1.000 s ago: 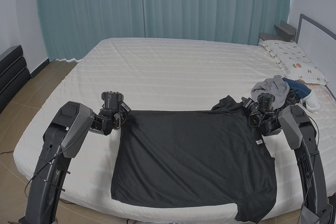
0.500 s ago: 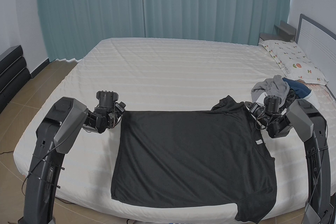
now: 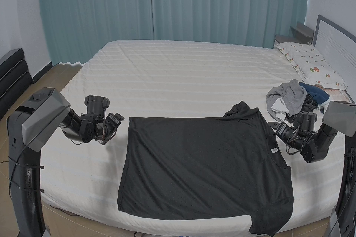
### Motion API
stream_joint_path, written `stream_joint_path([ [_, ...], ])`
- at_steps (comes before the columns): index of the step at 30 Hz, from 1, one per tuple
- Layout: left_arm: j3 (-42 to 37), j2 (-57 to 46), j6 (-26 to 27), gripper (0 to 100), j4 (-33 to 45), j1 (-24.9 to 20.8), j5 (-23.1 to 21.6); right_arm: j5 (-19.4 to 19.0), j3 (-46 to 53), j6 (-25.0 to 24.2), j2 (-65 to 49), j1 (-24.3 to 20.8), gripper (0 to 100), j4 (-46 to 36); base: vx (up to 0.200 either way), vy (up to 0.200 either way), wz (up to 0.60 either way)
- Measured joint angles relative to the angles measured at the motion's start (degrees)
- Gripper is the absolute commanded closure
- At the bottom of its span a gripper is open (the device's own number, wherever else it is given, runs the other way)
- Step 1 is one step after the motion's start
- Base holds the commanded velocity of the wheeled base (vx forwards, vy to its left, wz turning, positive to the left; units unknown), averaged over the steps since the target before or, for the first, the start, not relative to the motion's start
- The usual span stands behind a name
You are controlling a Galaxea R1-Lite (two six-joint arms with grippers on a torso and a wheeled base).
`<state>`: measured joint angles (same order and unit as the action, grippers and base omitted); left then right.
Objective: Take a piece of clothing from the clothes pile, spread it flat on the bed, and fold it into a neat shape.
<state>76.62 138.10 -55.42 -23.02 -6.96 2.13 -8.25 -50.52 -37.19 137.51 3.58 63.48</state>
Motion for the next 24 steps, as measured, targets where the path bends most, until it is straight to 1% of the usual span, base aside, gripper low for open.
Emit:
stream_joint_path([
  [5, -13.3, -6.4, -2.2, 0, -5.0, -1.3, -2.4, -2.4, 13.7, -2.0, -4.9, -0.6, 0, 7.7, 0.000, 0.000, 0.00],
  [9, -24.7, -10.8, -3.7, 0, -10.8, -3.0, -3.9, -5.3, 23.3, -6.4, -7.4, -1.3, 0, 14.7, -0.200, 0.000, 0.00],
  [12, -32.5, -13.2, -4.8, 0, -16.2, -4.4, -4.9, -9.7, 29.6, -10.9, -8.1, -1.7, 0, 20.2, -0.200, 0.000, 0.00],
  [14, -36.7, -14.4, -5.5, 0, -19.8, -5.3, -5.6, -14.1, 33.5, -13.5, -8.0, -1.8, 0, 22.9, -0.200, 0.000, 0.00],
  [16, -39.3, -14.8, -5.9, 0, -22.1, -5.9, -6.1, -17.3, 36.0, -15.0, -7.6, -1.6, 0, 24.6, -0.200, 0.000, 0.00],
  [18, -41.0, -14.8, -6.1, 0, -23.5, -6.5, -6.4, -18.7, 37.4, -15.9, -6.9, -0.9, 0, 25.4, -0.200, 0.000, 0.00],
  [19, -41.6, -14.6, -6.1, 0, -24.1, -6.9, -6.5, -18.9, 37.8, -16.2, -6.6, -0.5, 0, 25.4, -0.200, 0.000, 0.00],
  [24, -43.4, -14.4, -5.8, 0, -24.7, -7.6, -6.6, -18.8, 38.8, -16.3, -5.7, 0.4, 0, 25.5, 0.000, 0.000, 0.00],
])
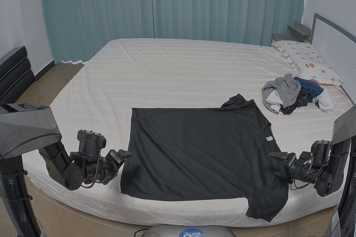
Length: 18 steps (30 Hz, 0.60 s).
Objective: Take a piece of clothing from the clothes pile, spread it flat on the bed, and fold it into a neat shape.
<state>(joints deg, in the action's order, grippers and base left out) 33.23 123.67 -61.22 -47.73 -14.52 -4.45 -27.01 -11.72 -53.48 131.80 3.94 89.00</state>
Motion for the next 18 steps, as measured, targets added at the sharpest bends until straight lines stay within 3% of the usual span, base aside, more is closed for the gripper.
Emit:
stream_joint_path([
  [11, -3.6, 0.6, 5.1, 0, 0.0, -3.0, 1.2, 0.4, 0.3, 0.0, 0.8, -0.1, 0, 0.0, 0.000, 0.000, 0.00],
  [18, -3.3, 2.0, 7.5, 0, -0.1, -5.3, 4.5, 0.9, 0.6, 1.6, 1.4, -0.4, 0, 0.0, 0.000, 0.000, 0.00],
])
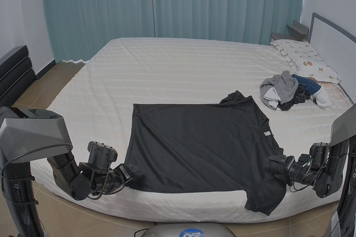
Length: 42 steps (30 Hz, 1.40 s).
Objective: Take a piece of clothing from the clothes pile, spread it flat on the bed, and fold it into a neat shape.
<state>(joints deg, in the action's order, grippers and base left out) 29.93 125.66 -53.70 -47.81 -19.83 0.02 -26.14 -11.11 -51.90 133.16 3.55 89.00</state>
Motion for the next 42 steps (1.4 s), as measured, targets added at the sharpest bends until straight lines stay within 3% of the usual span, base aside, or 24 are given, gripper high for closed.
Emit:
stream_joint_path([
  [6, 0.6, 1.4, 1.1, 0, 0.0, -0.6, 1.0, 0.0, 0.3, 0.5, 0.2, 0.0, 0, 0.0, 0.000, 0.000, 0.00],
  [7, 0.7, 1.5, 1.1, 100, 0.0, -0.7, 1.0, 0.0, 0.3, 0.5, 0.3, 0.0, 0, 0.0, 0.000, 0.000, 0.00],
  [42, -1.8, -1.1, 7.9, 100, 7.0, 1.5, 2.9, 0.0, 0.4, 0.5, 0.4, 0.0, 0, 0.0, 0.000, 0.000, 0.00],
])
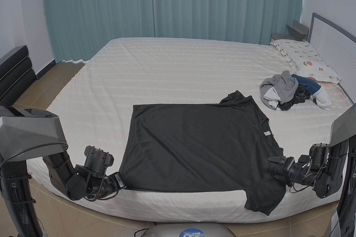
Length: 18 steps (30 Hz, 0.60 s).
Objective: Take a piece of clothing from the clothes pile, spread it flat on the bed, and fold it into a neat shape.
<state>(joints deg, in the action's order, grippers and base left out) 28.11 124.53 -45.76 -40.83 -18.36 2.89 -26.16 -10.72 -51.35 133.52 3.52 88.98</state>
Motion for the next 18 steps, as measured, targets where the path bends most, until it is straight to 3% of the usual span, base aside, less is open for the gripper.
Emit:
stream_joint_path([
  [18, -1.2, 0.0, 2.6, 100, 0.3, 1.3, 0.1, 0.0, 0.0, 0.0, 0.0, 0.0, 0, 0.0, 0.000, 0.000, 0.00],
])
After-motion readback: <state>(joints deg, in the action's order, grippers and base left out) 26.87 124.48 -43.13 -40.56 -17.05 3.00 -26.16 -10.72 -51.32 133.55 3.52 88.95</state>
